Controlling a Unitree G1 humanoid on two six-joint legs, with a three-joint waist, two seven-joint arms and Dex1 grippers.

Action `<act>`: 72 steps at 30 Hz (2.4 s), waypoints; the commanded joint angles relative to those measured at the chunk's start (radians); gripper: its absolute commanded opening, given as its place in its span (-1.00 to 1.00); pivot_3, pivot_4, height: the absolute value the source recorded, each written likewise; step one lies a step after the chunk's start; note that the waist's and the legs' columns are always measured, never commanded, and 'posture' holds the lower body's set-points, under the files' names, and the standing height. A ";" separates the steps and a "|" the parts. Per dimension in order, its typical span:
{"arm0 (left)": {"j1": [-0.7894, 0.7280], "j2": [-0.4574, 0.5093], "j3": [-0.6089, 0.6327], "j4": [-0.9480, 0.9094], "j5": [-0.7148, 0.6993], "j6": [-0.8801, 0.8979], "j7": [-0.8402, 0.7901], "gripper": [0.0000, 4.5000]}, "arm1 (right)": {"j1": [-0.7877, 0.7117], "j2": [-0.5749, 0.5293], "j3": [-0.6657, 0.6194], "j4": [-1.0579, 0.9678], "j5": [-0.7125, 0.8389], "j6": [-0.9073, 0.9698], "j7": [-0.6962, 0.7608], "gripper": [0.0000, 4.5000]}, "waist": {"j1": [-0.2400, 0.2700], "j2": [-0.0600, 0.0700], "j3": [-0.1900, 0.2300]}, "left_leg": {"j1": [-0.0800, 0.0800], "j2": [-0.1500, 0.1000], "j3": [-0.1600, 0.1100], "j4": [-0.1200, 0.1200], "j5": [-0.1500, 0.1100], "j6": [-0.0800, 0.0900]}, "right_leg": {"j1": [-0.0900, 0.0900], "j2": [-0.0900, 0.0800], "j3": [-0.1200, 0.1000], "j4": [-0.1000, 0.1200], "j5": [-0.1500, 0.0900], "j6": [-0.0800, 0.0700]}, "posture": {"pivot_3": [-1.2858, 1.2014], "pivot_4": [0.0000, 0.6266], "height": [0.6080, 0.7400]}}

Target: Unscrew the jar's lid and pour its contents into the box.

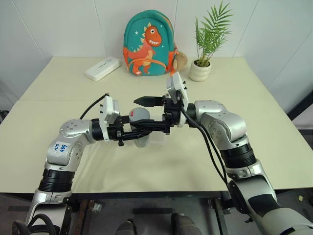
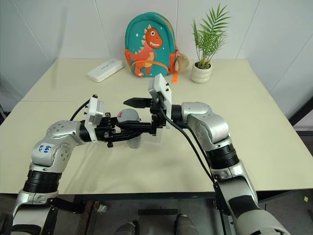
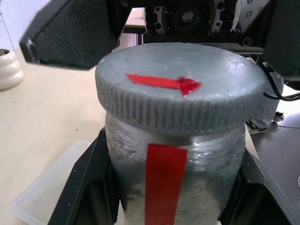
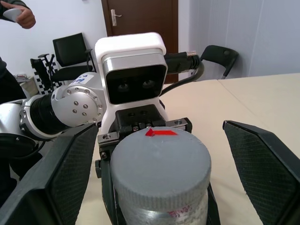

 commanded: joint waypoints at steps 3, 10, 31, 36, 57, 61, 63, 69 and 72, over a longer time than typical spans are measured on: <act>-0.003 0.007 0.021 -0.034 -0.022 -0.001 0.003 -0.08 | -0.016 0.008 -0.002 -0.030 0.003 -0.008 0.002 0.91 | 0.000 0.000 0.000 | 0.000 0.000 0.000 0.000 0.000 0.000 | 0.000 0.000 0.000 0.000 0.000 0.000 | 0.03 -0.52 1.00; -0.010 0.010 0.021 -0.031 -0.022 0.002 0.003 -0.08 | -0.015 0.024 -0.039 -0.040 0.031 0.005 -0.035 0.28 | -0.001 0.000 0.000 | 0.000 0.000 0.000 0.000 0.000 0.000 | 0.000 0.000 0.000 0.000 0.000 0.000 | 0.03 -0.52 1.00; 0.011 0.051 0.063 -0.038 -0.051 0.067 0.000 -0.08 | 0.269 -0.209 -0.311 0.082 -0.080 -0.272 -0.216 0.28 | 0.006 0.000 0.000 | -0.001 0.000 0.000 -0.001 -0.001 0.001 | 0.002 0.000 0.000 -0.006 0.000 0.001 | 0.03 -0.52 1.00; 0.003 0.048 0.069 -0.033 -0.066 0.089 0.007 -0.08 | 0.368 -0.215 -0.364 0.297 -0.181 -0.527 -0.278 0.28 | -0.003 0.000 0.000 | 0.000 0.000 0.001 -0.003 -0.001 0.000 | 0.001 0.000 0.001 -0.005 0.000 0.001 | 0.03 -0.52 1.00; -0.164 -0.011 0.014 0.224 0.068 -0.054 0.055 -0.08 | 0.441 -0.299 -0.328 -0.014 -0.059 -0.323 -0.193 0.99 | 0.003 0.001 0.000 | 0.001 -0.001 0.002 0.001 0.001 -0.001 | 0.003 0.000 0.004 -0.003 0.001 0.002 | 0.03 -0.52 1.00; -0.292 -0.031 0.015 0.420 0.113 -0.117 0.059 -0.08 | 0.487 -0.398 -0.241 -0.268 0.011 -0.159 -0.092 0.99 | 0.004 0.001 0.000 | 0.001 -0.001 0.002 0.001 0.001 -0.001 | 0.003 0.001 0.003 -0.003 0.001 0.003 | 0.03 -0.52 1.00; -0.344 -0.030 -0.001 0.500 0.145 -0.157 0.041 -0.08 | 0.490 -0.412 -0.241 -0.347 0.051 -0.095 -0.107 0.99 | 0.003 0.001 0.000 | 0.000 -0.001 0.002 0.001 0.001 -0.001 | 0.003 0.001 0.003 -0.004 0.001 0.003 | 0.03 -0.52 1.00; -0.469 -0.037 -0.055 0.706 0.275 -0.298 0.050 -0.08 | 0.512 -0.391 -0.226 -0.465 0.060 -0.045 -0.174 0.99 | 0.005 0.000 0.000 | 0.000 -0.001 0.002 0.001 0.000 0.000 | 0.003 0.001 0.003 -0.006 0.001 0.003 | 0.03 -0.52 1.00; -0.525 -0.049 -0.087 0.775 0.392 -0.399 0.192 -0.08 | 0.539 -0.384 -0.221 -0.456 0.021 -0.072 -0.201 0.99 | 0.010 0.000 0.000 | -0.001 -0.001 0.002 0.001 0.000 0.000 | 0.003 0.001 0.003 -0.006 0.001 0.003 | 0.03 -0.52 1.00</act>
